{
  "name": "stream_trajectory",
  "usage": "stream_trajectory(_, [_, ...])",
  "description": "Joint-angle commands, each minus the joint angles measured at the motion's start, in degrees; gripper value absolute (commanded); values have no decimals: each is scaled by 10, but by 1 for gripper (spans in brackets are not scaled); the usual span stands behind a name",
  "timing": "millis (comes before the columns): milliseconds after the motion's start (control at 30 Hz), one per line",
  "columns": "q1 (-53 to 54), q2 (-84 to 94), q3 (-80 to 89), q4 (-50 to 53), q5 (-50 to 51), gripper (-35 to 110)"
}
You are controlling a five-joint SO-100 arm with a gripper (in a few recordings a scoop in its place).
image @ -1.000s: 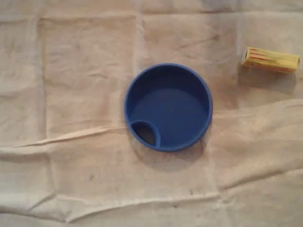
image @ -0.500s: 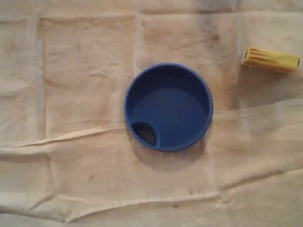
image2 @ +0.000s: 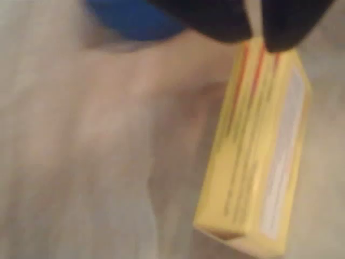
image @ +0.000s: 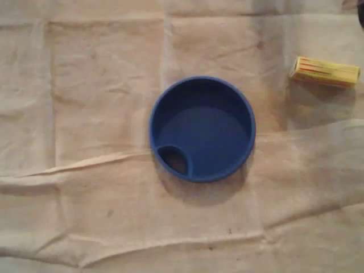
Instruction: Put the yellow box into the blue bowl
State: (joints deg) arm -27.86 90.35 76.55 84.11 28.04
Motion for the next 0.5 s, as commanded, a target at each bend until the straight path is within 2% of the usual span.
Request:
stream_trajectory(0, [-3,-41,-62,-13,35,0])
stream_trajectory(300, [-3,-179,-189,-17,53,1])
stream_trajectory(467, [-3,-225,-249,-8,53,12])
